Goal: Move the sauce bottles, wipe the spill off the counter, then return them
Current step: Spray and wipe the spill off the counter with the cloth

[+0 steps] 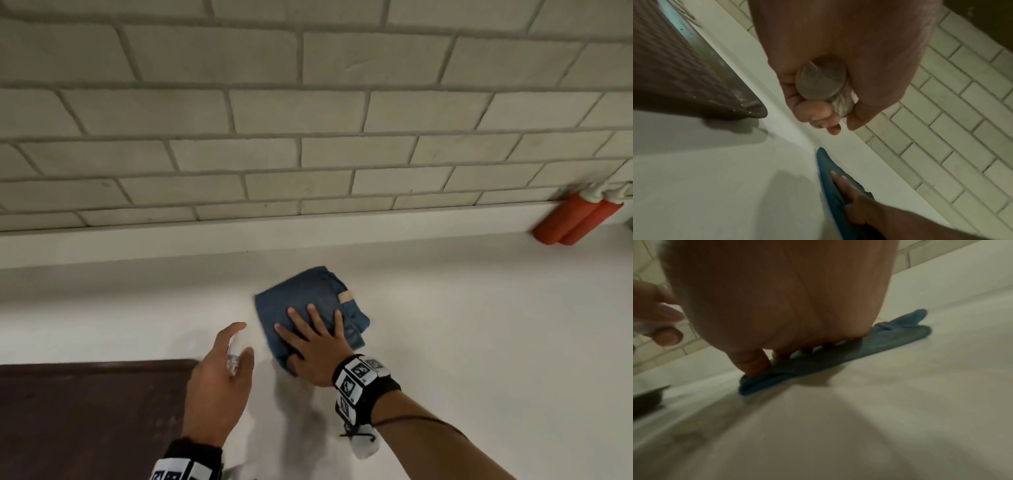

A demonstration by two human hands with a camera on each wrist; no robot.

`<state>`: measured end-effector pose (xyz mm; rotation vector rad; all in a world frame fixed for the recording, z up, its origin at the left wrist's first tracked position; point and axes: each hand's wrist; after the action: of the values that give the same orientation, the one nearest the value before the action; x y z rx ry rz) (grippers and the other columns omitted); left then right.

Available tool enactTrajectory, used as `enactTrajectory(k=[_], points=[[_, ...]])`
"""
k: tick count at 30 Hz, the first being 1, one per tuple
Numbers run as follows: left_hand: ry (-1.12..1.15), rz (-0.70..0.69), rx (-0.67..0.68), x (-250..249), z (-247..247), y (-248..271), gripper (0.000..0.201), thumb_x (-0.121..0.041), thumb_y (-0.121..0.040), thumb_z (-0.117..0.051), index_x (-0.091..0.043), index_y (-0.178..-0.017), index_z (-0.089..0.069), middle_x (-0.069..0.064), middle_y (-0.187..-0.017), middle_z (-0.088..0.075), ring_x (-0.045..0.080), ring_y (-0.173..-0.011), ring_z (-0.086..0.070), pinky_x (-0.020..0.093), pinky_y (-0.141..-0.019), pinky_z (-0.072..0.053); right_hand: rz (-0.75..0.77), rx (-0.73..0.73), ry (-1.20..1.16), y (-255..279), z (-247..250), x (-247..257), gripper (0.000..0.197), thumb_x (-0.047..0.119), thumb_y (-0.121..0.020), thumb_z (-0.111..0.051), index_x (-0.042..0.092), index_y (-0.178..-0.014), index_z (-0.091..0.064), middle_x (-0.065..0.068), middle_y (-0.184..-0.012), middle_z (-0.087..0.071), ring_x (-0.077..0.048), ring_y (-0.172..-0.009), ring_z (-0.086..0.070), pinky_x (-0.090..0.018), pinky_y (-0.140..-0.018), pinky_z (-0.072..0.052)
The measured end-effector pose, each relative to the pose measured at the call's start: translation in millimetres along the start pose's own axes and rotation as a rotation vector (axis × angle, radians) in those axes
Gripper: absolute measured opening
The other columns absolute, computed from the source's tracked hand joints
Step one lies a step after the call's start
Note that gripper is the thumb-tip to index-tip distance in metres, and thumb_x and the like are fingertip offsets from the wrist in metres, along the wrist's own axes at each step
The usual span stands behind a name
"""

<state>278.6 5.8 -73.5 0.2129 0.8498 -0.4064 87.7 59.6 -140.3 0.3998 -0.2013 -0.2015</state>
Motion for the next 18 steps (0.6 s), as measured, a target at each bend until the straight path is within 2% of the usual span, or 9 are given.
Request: enactTrajectory(k=[2, 6, 8, 10, 12, 13, 14, 17, 18], points=[[-0.001, -0.002, 0.000, -3.5, -2.0, -1.4, 0.038, -0.026, -0.093, -0.061, -0.037, -0.129, -0.053, -0.002, -0.073, -0.064, 0.025, -0.075, -0.063, 0.036, -0.070, -0.047, -0.003, 0.001, -0.001, 3.5, 2.0, -20.7, 0.074, 0.066, -0.078, -0.002, 0.049, -0.150, 0.003, 0.016, -0.161, 0.016, -0.022, -0.148, 0.019, -0.069, -0.108, 0.014], [0.000, -0.018, -0.001, -6.7, -0.6, -2.7, 0.039, -0.026, -0.093, -0.062, -0.036, -0.129, -0.053, -0.005, -0.083, -0.062, 0.023, -0.079, -0.063, 0.036, -0.076, -0.049, -0.199, 0.020, -0.118, -11.8, 19.9, -64.5, 0.062, 0.060, -0.095, -0.024, 0.052, -0.148, 0.008, 0.018, -0.159, 0.019, -0.022, -0.147, 0.019, -0.066, -0.110, 0.014], [-0.001, -0.028, 0.003, -6.1, -0.1, -2.9, 0.038, -0.026, -0.093, -0.061, -0.036, -0.129, -0.053, -0.006, -0.085, -0.061, 0.024, -0.080, -0.064, 0.037, -0.077, -0.050, -0.263, -0.005, -0.146, -8.0, 18.9, -67.6, 0.062, 0.058, -0.097, -0.024, 0.051, -0.149, 0.009, 0.016, -0.160, 0.019, -0.023, -0.147, 0.019, -0.067, -0.110, 0.013], [0.001, -0.028, 0.015, -6.5, -2.4, -3.5, 0.038, -0.026, -0.094, -0.060, -0.036, -0.129, -0.053, -0.005, -0.088, -0.063, 0.024, -0.082, -0.065, 0.036, -0.076, -0.049, -0.233, -0.057, -0.135, 7.3, 3.3, -55.1, 0.062, 0.057, -0.097, -0.022, 0.047, -0.150, 0.007, 0.012, -0.161, 0.018, -0.027, -0.148, 0.016, -0.070, -0.108, 0.011], [-0.002, -0.033, 0.050, -9.3, -9.8, -3.7, 0.038, -0.026, -0.094, -0.060, -0.035, -0.131, -0.052, -0.004, -0.089, -0.064, 0.026, -0.083, -0.064, 0.034, -0.074, -0.046, -0.154, -0.131, -0.061, 39.7, -17.5, -35.2, 0.064, 0.057, -0.092, -0.026, 0.041, -0.153, -0.012, 0.006, -0.163, -0.002, -0.034, -0.149, -0.007, -0.078, -0.105, -0.007], [-0.013, -0.046, 0.075, -11.6, -15.3, -3.4, 0.039, -0.026, -0.094, -0.059, -0.035, -0.132, -0.051, -0.004, -0.088, -0.064, 0.027, -0.085, -0.064, 0.034, -0.073, -0.045, -0.131, -0.150, -0.040, 59.5, -30.2, -28.0, 0.065, 0.058, -0.089, -0.031, 0.039, -0.151, -0.025, 0.004, -0.161, -0.019, -0.035, -0.145, -0.023, -0.078, -0.102, -0.019], [-0.027, -0.060, 0.099, -14.7, -21.6, -2.4, 0.040, -0.027, -0.095, -0.059, -0.036, -0.132, -0.051, -0.005, -0.086, -0.064, 0.027, -0.085, -0.064, 0.035, -0.073, -0.045, -0.103, -0.200, -0.013, 79.1, -43.2, -25.9, 0.064, 0.059, -0.087, -0.036, 0.039, -0.148, -0.032, 0.004, -0.158, -0.030, -0.034, -0.142, -0.032, -0.075, -0.101, -0.025], [-0.057, -0.095, 0.159, -26.4, -39.2, 6.2, 0.041, -0.030, -0.095, -0.057, -0.038, -0.134, -0.049, -0.009, -0.081, -0.064, 0.023, -0.080, -0.061, 0.033, -0.071, -0.042, -0.050, -0.215, 0.043, 123.6, -65.8, -40.7, 0.065, 0.059, -0.086, -0.042, 0.044, -0.147, -0.030, 0.009, -0.157, -0.031, -0.027, -0.143, -0.027, -0.063, -0.104, -0.012], [-0.066, -0.114, 0.180, -32.1, -43.9, 10.6, 0.041, -0.030, -0.095, -0.057, -0.039, -0.134, -0.048, -0.009, -0.087, -0.067, 0.023, -0.083, -0.062, 0.031, -0.073, -0.041, -0.075, -0.230, 0.048, 129.0, -66.6, -47.5, 0.065, 0.059, -0.086, -0.043, 0.044, -0.148, -0.029, 0.009, -0.157, -0.031, -0.027, -0.144, -0.028, -0.063, -0.104, -0.011]])
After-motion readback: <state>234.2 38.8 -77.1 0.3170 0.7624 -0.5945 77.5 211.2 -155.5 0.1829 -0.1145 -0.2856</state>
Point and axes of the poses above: each hand's wrist, its own y-axis away from the middle knuckle, its own z-axis out of the back of the hand, x = y × z
